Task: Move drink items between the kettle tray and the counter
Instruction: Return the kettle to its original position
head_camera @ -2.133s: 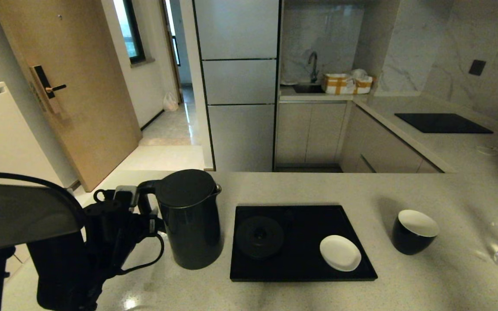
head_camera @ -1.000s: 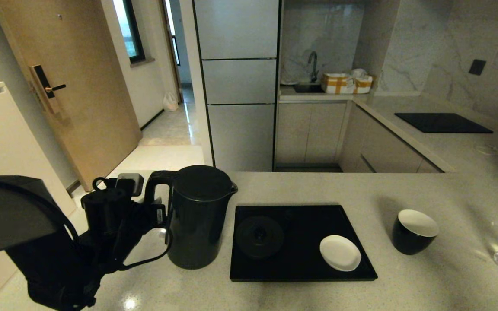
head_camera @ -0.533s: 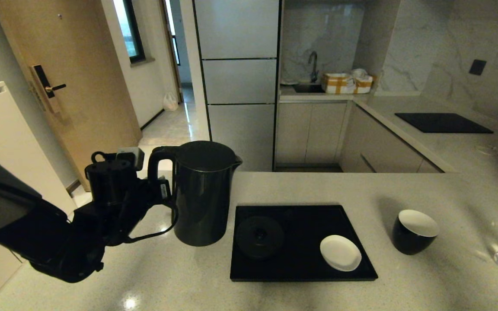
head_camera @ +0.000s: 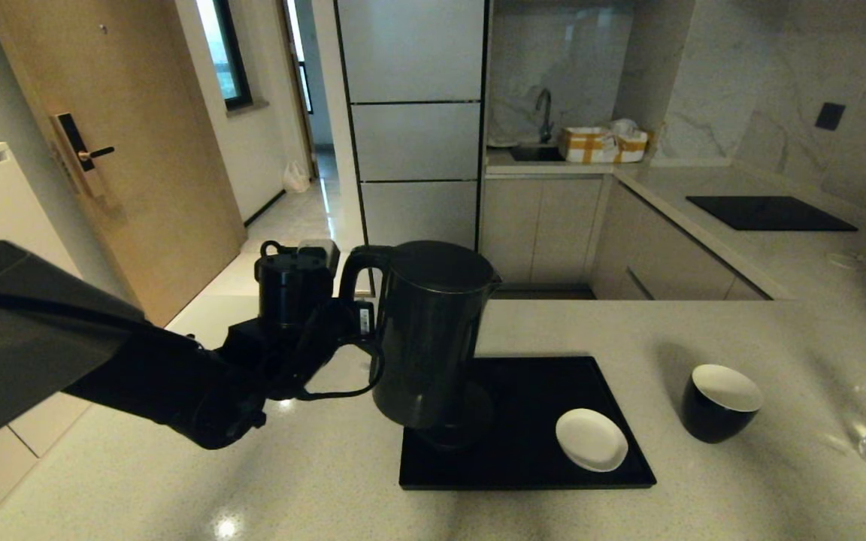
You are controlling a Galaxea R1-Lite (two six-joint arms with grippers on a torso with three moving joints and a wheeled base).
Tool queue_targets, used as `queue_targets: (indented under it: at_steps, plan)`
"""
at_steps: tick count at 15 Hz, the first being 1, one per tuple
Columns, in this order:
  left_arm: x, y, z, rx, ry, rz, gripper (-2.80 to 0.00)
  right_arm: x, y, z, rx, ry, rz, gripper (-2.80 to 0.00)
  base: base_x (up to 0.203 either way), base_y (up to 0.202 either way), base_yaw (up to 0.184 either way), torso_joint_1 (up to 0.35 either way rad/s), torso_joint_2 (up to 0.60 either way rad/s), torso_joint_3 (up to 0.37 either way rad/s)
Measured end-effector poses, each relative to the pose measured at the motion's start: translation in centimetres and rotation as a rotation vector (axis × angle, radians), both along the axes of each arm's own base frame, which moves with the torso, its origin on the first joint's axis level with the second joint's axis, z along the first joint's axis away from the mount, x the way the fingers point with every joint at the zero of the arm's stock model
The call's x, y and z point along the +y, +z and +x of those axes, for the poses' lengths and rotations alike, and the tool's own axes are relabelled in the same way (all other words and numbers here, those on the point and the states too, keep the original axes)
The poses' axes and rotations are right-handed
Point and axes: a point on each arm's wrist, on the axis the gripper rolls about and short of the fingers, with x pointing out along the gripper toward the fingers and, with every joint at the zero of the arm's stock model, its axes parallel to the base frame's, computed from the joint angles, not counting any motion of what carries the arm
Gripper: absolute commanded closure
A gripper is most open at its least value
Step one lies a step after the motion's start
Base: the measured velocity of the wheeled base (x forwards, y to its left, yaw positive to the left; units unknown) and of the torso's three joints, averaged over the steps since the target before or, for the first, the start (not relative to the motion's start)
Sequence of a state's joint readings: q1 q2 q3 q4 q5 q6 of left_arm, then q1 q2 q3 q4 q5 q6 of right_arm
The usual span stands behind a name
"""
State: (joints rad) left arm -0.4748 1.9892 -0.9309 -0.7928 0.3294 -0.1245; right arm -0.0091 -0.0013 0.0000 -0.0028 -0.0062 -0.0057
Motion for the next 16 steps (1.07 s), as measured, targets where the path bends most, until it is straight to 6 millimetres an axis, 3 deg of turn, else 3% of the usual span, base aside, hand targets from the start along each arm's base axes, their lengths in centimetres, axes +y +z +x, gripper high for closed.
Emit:
queue_targets:
  at_steps: [5,16]
  plan:
    - [-2.7,-2.1,1.5,0.038,-0.016,0.034,0.0,0.0,0.0,0.0,0.0,0.0,0.0,0.0,0.0,0.0,0.0,0.0,0.0,0.0]
    - [-3.5,-5.0,1.5,0.1,-0.036,0.07,0.0,0.0,0.0,0.0,-0.001,0.0,0.0,0.0,0.0,0.0,0.0,0.0,0.0,0.0]
